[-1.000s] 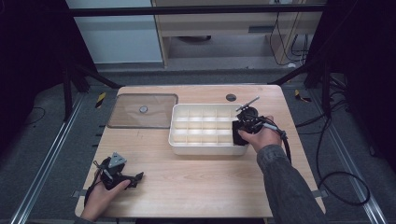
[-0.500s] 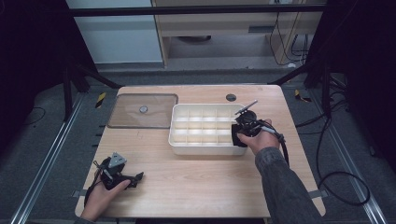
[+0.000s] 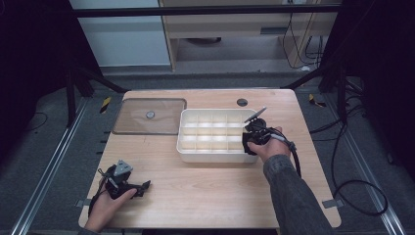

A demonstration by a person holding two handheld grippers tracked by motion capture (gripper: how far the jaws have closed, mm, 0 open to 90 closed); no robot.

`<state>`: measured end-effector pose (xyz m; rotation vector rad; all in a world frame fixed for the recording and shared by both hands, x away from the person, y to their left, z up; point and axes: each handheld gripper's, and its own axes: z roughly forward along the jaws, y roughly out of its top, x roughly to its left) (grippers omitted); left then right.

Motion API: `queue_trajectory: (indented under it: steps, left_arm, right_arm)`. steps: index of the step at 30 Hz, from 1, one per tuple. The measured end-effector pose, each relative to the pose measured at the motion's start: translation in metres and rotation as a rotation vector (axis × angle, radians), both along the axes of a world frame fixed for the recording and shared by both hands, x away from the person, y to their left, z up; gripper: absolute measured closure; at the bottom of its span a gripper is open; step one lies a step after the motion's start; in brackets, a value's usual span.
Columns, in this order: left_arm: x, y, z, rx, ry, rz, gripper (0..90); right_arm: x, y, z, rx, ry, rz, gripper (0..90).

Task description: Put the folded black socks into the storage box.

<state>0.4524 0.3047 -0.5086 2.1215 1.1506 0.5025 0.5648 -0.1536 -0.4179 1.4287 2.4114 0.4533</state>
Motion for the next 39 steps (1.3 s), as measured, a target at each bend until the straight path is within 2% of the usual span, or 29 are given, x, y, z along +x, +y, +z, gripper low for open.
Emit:
queue_trajectory:
  steps: [6,14,16,18,21,32,39]
  left_arm:
    - [0.0,0.0,0.0,0.0,0.0,0.001,0.0]
    - [0.0,0.0,0.0,0.0,-0.001,0.001,0.0]
    - [0.0,0.0,0.0,-0.001,0.0,0.001,0.0]
    - [0.0,0.0,0.0,-0.003,-0.002,0.003,0.0]
    - [0.0,0.0,0.0,-0.001,0.0,0.001,0.0]
    - [0.0,0.0,0.0,-0.004,-0.003,0.004,0.0]
    - [0.0,0.0,0.0,-0.008,-0.005,0.01,0.3]
  right_arm:
    - [-0.001,0.003,-0.001,-0.018,-0.001,-0.002,65.9]
    - [-0.003,-0.002,0.004,0.032,-0.01,-0.007,59.2]
    - [-0.003,-0.002,0.006,0.041,-0.014,-0.008,54.5]
    - [-0.005,-0.002,0.011,0.064,-0.016,-0.009,44.2]
    - [-0.009,-0.002,0.02,0.069,-0.026,0.006,38.4]
    - [-0.02,-0.013,0.056,0.095,-0.066,0.037,31.6]
    - [-0.02,-0.024,0.081,0.097,-0.098,0.02,35.0]
